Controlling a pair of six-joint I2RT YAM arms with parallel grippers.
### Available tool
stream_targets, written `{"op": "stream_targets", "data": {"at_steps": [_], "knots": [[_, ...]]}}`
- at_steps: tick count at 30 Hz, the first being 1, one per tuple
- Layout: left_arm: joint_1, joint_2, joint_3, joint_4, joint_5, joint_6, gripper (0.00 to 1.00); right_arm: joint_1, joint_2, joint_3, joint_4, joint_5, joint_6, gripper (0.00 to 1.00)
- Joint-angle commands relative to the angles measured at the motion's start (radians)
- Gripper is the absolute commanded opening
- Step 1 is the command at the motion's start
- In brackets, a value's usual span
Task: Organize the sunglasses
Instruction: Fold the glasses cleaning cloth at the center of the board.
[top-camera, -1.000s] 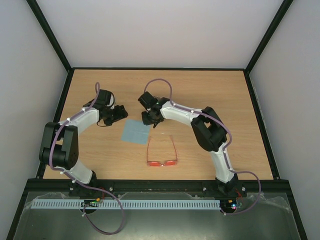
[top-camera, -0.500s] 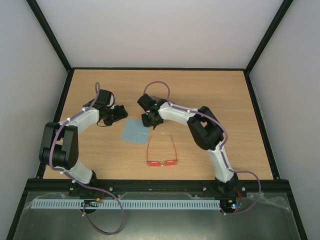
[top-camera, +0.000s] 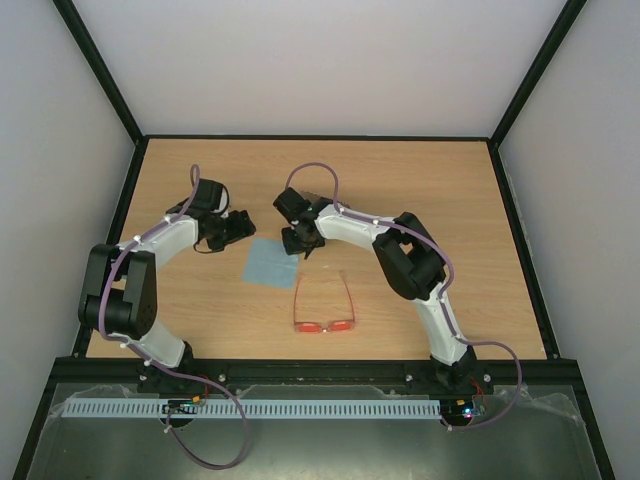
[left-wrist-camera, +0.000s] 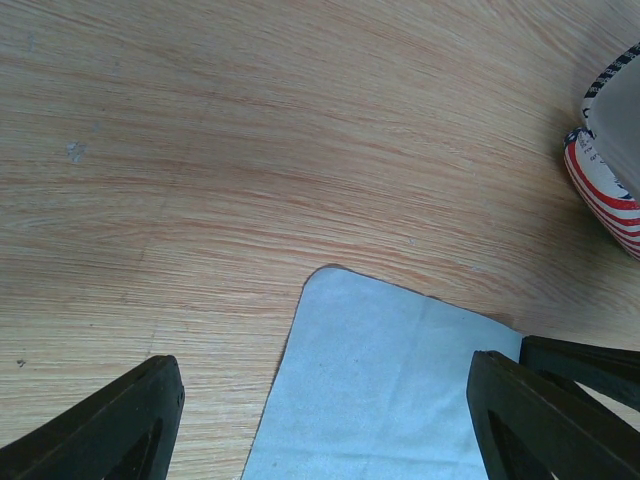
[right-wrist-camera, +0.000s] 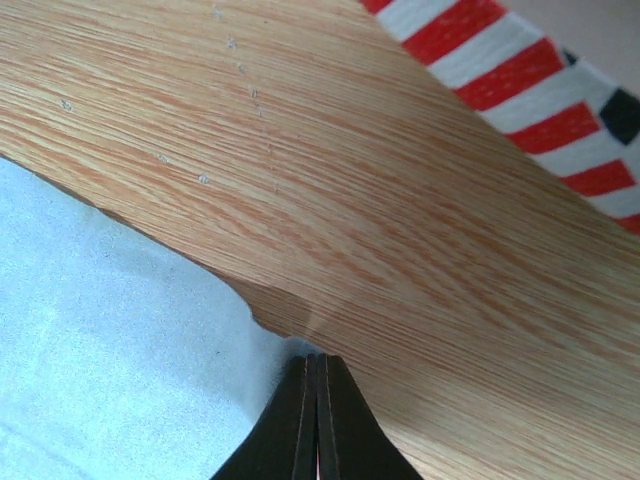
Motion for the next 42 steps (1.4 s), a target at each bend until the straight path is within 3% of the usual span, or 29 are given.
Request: {"op": "stream_targets", "data": {"at_steps": [1, 15, 30, 38, 42], "knots": [[-0.001, -0.014, 0.001, -0.011, -0.006, 0.004, 0.80, 0.010, 0.024, 0.019, -0.063, 0.002, 0.000, 0.01], [0.001, -0.020, -0.001, -0.017, -0.015, -0.002, 0.80, -0.004, 0.033, 0.171, -0.102, 0.000, -0.037, 0.01], [-0.003, -0.012, -0.006, 0.000, 0.009, 0.009, 0.81, -0.014, 0.004, 0.066, -0.059, 0.008, -0.037, 0.01], [-0.020, 0.039, 0.021, -0.001, 0.007, 0.001, 0.57, -0.026, -0.003, 0.071, -0.042, 0.002, -0.032, 0.01], [-0.027, 0.063, 0.026, 0.010, 0.013, -0.004, 0.50, -0.037, 0.004, 0.088, -0.049, -0.002, -0.038, 0.01]]}}
